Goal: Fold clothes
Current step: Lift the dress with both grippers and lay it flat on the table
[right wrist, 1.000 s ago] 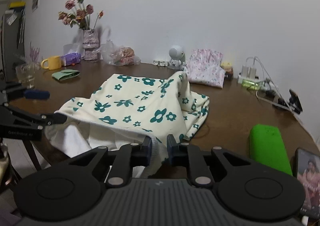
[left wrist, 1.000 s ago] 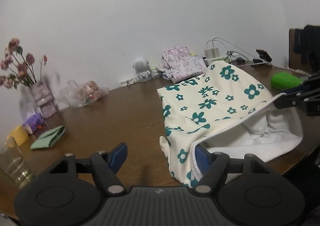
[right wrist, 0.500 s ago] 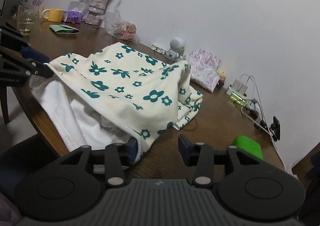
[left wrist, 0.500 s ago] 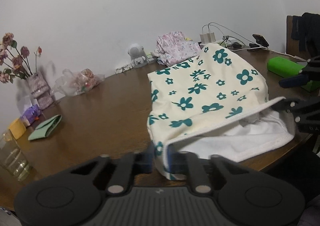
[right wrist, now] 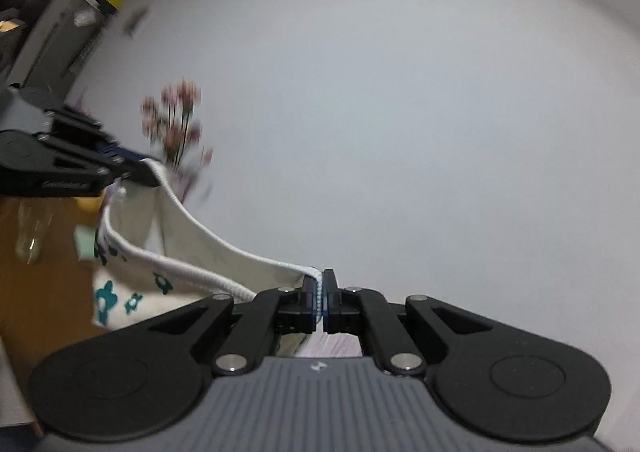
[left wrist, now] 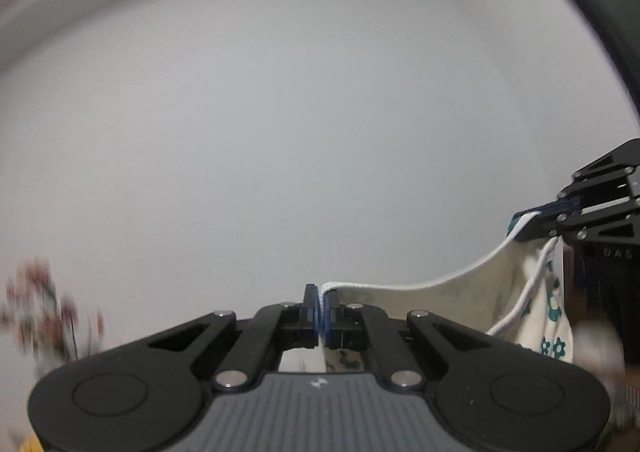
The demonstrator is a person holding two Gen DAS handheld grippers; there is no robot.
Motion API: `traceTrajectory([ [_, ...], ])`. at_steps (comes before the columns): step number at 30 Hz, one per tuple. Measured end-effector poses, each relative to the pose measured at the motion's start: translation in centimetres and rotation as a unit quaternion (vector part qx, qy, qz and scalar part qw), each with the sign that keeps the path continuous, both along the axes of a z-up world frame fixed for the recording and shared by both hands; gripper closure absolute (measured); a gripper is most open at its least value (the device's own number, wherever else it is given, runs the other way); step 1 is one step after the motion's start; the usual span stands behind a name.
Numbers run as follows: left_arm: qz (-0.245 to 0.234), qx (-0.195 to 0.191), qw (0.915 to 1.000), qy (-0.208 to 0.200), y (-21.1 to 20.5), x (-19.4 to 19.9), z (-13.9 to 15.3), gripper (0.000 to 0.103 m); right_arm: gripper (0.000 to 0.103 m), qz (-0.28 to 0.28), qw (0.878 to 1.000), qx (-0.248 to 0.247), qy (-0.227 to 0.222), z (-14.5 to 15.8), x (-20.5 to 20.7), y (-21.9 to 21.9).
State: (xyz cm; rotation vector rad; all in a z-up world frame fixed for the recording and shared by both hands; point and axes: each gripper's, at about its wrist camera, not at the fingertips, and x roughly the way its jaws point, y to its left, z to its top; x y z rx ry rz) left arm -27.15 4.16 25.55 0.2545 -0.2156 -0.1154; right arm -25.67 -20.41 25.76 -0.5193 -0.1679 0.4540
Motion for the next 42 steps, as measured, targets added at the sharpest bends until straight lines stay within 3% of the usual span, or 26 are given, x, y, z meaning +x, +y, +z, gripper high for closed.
traceTrajectory([
  [2, -0.002, -0.005, 0.9988, -0.048, 0.1, -0.4, 4.2, 0.102, 0.101, 0.004, 0.999, -0.009, -0.051, 4.8, -0.8, 0.1],
  [6, 0.003, -0.013, 0.9962, -0.086, 0.3, 1.5, 9.4, 0.102, 0.101, 0.027, 0.996, 0.007, -0.08, 11.6, -0.7, 0.4],
  [11, 0.009, -0.025, 0.9973, -0.068, 0.7, 6.5, 11.1, 0.102, 0.101, 0.025, 0.997, 0.009, -0.065, 13.8, 3.5, 1.6],
  [14, 0.015, -0.023, 0.9991, -0.03, 0.8, 11.5, 10.1, 0.102, 0.101, 0.017, 1.0, 0.007, -0.02, 13.2, 8.9, 2.4],
  [18, 0.038, -0.016, 0.9978, 0.053, 0.6, 20.2, 6.0, 0.102, 0.101, 0.0, 0.998, -0.001, 0.068, 9.3, 18.8, 3.8],
  [21, 0.061, -0.011, 0.9869, 0.149, 0.3, 28.2, 0.9, 0.094, 0.1, -0.032, 0.987, -0.014, 0.156, 4.1, 28.1, 5.3],
  [23, 0.063, -0.005, 0.9619, 0.266, 0.1, 33.3, -3.5, 0.055, 0.08, -0.063, 0.972, -0.036, 0.224, -0.3, 34.0, 6.1],
  [24, 0.062, -0.003, 0.9427, 0.328, 0.1, 34.7, -5.9, 0.055, 0.045, -0.09, 0.959, -0.054, 0.262, -2.9, 36.6, 6.3],
  [25, 0.046, -0.004, 0.9273, 0.371, 0.2, 35.1, -8.1, 0.055, 0.034, -0.12, 0.945, -0.071, 0.294, -5.4, 38.2, 6.1],
  [26, 0.015, -0.005, 0.9159, 0.401, 0.5, 34.8, -10.1, 0.055, 0.034, -0.144, 0.93, -0.088, 0.326, -7.9, 39.7, 5.9],
  [27, -0.015, -0.005, 0.9033, 0.429, 0.8, 34.2, -12.0, 0.054, 0.034, -0.133, 0.92, -0.098, 0.355, -9.9, 39.7, 5.1],
  [29, -0.064, -0.002, 0.8784, 0.474, 1.1, 31.4, -15.2, 0.046, 0.034, -0.104, 0.908, -0.094, 0.394, -12.4, 37.9, 3.0],
  [30, -0.074, 0.001, 0.8712, 0.485, 1.5, 29.6, -16.4, 0.045, 0.034, -0.096, 0.903, -0.089, 0.41, -13.4, 36.6, 1.8],
  [32, -0.079, 0.005, 0.8689, 0.489, 2.8, 26.0, -17.5, 0.029, 0.033, -0.074, 0.895, -0.077, 0.432, -15.4, 33.3, 0.2],
  [33, -0.079, 0.008, 0.8696, 0.487, 3.2, 24.2, -18.0, 0.026, 0.033, -0.06, 0.894, -0.072, 0.439, -16.2, 31.2, -0.2],
  [34, -0.075, 0.01, 0.8749, 0.478, 3.1, 22.4, -18.4, 0.022, 0.032, -0.043, 0.893, -0.07, 0.442, -16.0, 28.9, 0.1],
  [35, -0.073, 0.005, 0.8774, 0.474, 3.1, 21.0, -19.2, 0.021, 0.032, -0.025, 0.893, -0.068, 0.445, -16.0, 26.6, 0.4],
  [38, -0.075, -0.017, 0.8692, 0.488, 2.2, 18.5, -21.8, 0.021, 0.032, 0.013, 0.885, -0.037, 0.464, -18.9, 21.9, 0.9],
  [41, -0.046, -0.017, 0.879, 0.474, 1.1, 16.2, -22.3, 0.021, 0.034, -0.027, 0.888, -0.019, 0.458, -21.6, 20.2, 1.6],
  [42, -0.038, -0.017, 0.8819, 0.47, 0.8, 15.7, -22.4, 0.022, 0.041, -0.052, 0.89, -0.01, 0.454, -22.6, 19.7, 1.9],
])
